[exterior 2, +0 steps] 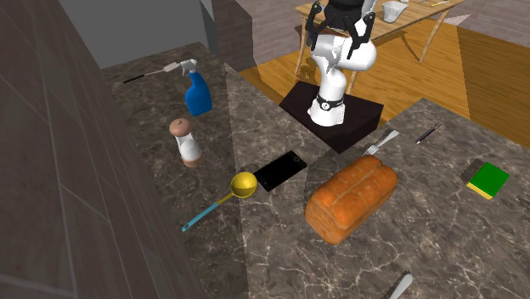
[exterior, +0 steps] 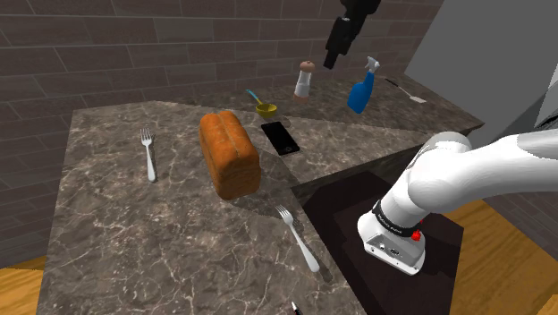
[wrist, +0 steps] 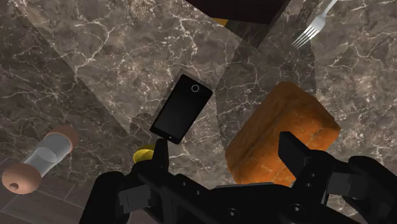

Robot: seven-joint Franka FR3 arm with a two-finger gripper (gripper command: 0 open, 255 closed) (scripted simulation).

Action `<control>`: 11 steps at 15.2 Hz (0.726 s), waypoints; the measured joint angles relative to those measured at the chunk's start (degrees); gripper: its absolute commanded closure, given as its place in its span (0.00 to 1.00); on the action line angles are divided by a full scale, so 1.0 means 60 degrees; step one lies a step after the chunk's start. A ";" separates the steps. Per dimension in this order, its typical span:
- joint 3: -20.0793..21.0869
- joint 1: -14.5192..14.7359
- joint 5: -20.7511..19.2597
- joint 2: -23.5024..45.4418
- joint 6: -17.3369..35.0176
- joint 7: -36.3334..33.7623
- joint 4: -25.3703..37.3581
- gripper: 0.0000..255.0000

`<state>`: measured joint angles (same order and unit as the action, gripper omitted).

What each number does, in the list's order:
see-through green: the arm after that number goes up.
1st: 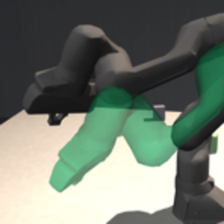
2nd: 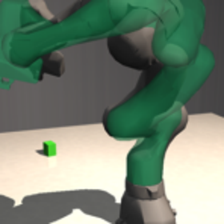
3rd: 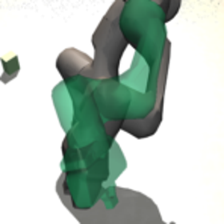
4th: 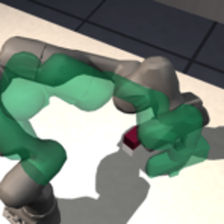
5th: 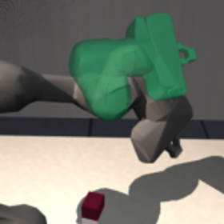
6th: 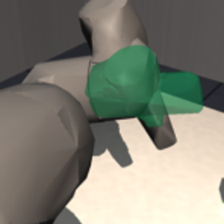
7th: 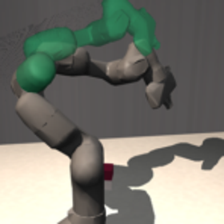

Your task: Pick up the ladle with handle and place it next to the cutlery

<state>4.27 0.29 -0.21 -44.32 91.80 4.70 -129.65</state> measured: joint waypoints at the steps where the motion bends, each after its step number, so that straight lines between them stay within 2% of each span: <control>1: 0.0000 0.0000 0.0000 0.0000 0.0000 0.0000 0.0000 0.00; 3: -0.0056 -0.0078 0.0024 0.0287 0.0313 -0.0076 -0.0079 0.00; 11: -0.0346 -0.0505 0.0250 0.2685 0.2065 -0.0585 0.0251 0.00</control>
<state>2.19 -2.74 1.30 -28.21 104.19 1.19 -128.14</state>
